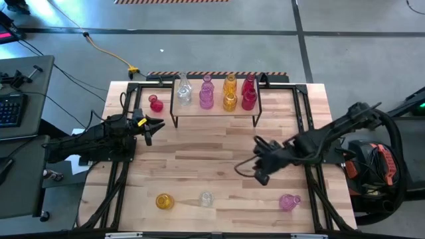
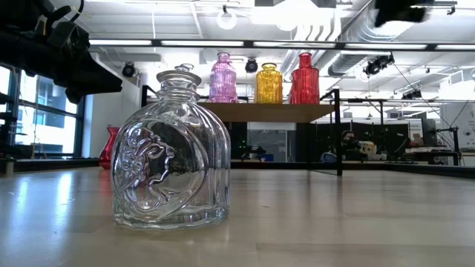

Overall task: Sort vases onto shelf
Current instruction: Put the purple vase on the shelf aligned with the other purple vase

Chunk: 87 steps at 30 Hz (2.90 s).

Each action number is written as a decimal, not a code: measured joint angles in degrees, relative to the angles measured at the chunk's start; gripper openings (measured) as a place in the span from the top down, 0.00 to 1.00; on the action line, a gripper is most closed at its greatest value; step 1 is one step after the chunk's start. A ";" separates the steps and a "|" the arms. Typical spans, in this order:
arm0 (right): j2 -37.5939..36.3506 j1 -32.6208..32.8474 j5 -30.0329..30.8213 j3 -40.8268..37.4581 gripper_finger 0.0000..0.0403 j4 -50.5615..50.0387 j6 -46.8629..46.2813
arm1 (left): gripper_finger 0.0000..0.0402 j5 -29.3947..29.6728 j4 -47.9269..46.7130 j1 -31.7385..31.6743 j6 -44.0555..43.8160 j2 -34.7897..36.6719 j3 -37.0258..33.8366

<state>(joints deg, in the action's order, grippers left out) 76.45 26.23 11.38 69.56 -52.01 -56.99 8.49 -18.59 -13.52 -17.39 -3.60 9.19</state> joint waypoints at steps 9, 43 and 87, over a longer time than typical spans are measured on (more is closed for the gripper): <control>-5.76 7.95 0.33 0.00 0.76 -8.06 -20.36 | 0.76 0.00 0.00 0.02 0.00 0.02 0.00; -6.13 33.68 -8.13 0.02 0.76 -17.83 -66.29 | 0.76 0.00 0.00 0.01 0.02 0.01 0.00; 5.87 34.24 -12.05 0.02 0.76 -17.59 -70.89 | 0.76 0.02 0.00 0.02 0.02 0.01 -0.01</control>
<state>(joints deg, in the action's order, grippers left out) 82.32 60.47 -0.67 69.58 -69.61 -127.88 8.51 -18.59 -13.50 -17.37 -3.59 9.19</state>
